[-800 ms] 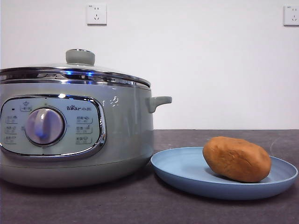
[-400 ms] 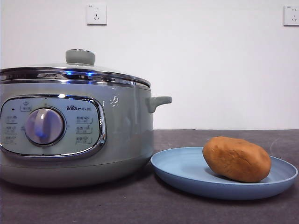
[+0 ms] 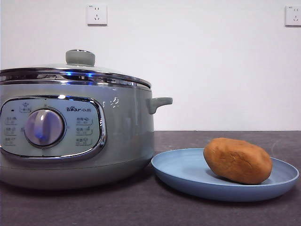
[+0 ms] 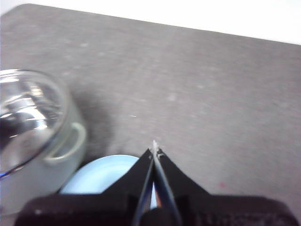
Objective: Take the potato out from the steamer,put the potato on the plate,close the lid
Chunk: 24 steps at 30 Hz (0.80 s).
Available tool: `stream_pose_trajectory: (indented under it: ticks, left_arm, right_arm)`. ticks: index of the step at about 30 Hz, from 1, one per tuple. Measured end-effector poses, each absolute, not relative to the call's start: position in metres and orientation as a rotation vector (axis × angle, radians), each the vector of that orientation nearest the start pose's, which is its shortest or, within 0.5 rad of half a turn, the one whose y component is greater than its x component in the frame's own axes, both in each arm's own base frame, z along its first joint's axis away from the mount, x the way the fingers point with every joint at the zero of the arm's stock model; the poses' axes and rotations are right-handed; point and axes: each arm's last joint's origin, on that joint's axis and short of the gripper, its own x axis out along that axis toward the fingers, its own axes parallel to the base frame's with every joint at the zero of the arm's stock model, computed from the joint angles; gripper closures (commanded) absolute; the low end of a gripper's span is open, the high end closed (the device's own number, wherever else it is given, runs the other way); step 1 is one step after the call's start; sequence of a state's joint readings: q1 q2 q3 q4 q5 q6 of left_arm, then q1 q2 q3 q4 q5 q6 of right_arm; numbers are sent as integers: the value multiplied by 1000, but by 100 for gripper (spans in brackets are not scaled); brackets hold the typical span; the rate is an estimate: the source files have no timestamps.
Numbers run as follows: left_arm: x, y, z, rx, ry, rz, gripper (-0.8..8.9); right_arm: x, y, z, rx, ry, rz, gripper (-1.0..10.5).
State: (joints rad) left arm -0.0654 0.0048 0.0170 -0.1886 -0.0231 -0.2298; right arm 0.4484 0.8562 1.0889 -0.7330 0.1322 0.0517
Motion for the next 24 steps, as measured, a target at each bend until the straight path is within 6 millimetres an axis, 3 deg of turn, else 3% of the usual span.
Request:
stream_pose_trajectory:
  ticks: [5, 12, 18, 24]
  left_arm:
    - [95, -6, 151, -221, 180, -22, 817]
    - [95, -6, 151, -221, 180, -22, 817]
    - [95, -6, 151, -221, 180, -22, 817]
    - [95, -6, 151, -221, 180, -22, 817]
  right_arm:
    - [171, 41, 356, -47, 552, 132, 946]
    - [166, 14, 329, 27, 328, 70, 946]
    - [149, 12, 271, -7, 130, 77, 946]
    - [122, 10, 199, 7, 119, 76, 946]
